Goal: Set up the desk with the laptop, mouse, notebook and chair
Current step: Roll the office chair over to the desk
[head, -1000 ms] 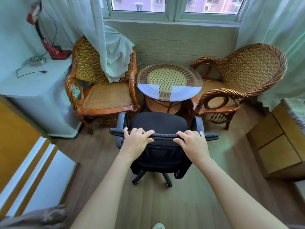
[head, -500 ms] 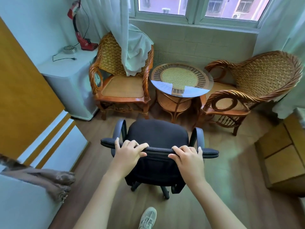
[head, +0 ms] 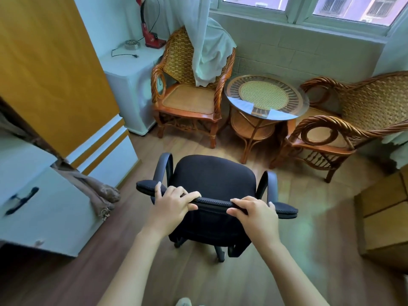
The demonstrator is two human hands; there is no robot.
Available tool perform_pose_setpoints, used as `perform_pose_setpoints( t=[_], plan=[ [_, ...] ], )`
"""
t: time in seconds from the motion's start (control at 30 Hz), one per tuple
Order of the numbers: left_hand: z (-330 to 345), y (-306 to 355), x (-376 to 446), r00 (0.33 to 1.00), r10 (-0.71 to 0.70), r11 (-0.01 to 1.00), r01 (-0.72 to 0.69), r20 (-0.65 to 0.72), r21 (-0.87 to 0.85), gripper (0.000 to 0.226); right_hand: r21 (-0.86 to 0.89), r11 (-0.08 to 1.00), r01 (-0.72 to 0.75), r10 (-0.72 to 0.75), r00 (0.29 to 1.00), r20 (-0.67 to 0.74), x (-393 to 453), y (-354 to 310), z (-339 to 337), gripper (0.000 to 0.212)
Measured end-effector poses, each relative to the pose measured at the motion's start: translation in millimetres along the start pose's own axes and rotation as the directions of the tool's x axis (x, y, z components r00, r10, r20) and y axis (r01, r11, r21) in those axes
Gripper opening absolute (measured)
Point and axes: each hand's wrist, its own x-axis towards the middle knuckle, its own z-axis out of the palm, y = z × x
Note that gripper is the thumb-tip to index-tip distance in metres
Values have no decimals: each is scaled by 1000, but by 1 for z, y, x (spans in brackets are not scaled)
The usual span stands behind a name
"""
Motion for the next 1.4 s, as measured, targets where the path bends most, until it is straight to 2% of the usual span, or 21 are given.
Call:
perform_pose_setpoints(
  t=[0.1,0.23,0.5,0.73,1.0,1.4],
  plan=[
    [-1,2,-26,998,20,999,-18,-54,37,25,17,999,47,-46,997,-60,-27,0,7,25],
    [-4,7,-60,995,27,997,-20,-95,81,35,12,996,93,-91,988,-126,-58,0,16,30],
    [-17,4,-131,992,-14,995,27,-126,96,33,-45,989,142,-148,973,-178,-119,-15,35,32],
    [-35,-7,-211,988,-63,995,74,-142,71,33,-39,985,170,-173,978,-118,-184,-44,49,28],
    [-58,-21,-313,973,-177,978,190,-151,79,35,-38,957,286,-288,955,-68,-254,-82,69,29],
    [-79,-16,-428,890,-396,902,423,-226,88,36,-19,856,517,-517,856,9,-313,-114,94,38]
  ],
)
